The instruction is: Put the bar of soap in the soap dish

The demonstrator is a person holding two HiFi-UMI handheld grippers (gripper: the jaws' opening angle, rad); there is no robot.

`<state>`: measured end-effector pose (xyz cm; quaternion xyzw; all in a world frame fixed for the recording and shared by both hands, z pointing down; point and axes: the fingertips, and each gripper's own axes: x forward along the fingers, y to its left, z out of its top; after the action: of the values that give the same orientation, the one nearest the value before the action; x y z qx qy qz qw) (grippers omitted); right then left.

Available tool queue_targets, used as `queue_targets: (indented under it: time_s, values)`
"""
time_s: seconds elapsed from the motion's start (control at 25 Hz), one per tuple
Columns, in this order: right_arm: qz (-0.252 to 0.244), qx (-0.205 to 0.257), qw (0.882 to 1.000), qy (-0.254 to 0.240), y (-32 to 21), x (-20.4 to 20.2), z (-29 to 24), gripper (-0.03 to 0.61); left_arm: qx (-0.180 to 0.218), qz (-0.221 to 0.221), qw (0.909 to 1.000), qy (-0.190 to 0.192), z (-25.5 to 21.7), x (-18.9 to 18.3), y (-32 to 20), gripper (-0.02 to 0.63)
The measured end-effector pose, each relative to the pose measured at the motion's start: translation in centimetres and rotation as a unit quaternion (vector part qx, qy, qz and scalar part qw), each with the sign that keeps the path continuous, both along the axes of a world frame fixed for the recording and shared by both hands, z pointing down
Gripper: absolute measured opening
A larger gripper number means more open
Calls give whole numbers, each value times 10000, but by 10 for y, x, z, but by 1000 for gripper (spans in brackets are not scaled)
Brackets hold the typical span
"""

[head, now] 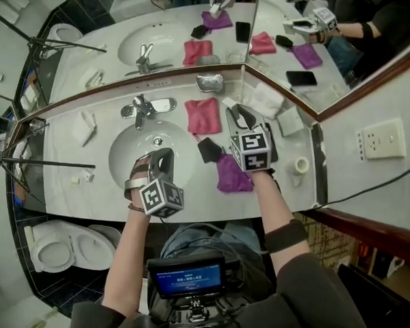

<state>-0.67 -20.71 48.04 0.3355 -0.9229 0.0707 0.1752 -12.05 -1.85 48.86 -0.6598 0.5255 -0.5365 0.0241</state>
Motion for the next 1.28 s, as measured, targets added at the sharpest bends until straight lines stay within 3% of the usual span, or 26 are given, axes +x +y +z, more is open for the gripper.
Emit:
queue_targets:
  time_s: [0.32,0.76,0.96,1.28]
  values:
    - [471,-531,9972,246,21,33,83,130,-51,432,9988,-219,5,0,0,2]
    - [893,-1062,9882,641,36,52,168,133,-111,622,9977,-233,15,-1,7,2]
    - [898,-1145,9862,789,40,51,175,136,-121,545,9982,-239,13,-7,12,2]
    - [1017,-897,9864,927,35,48,167,160,-123,449,9986,-231,15,-13,16,2]
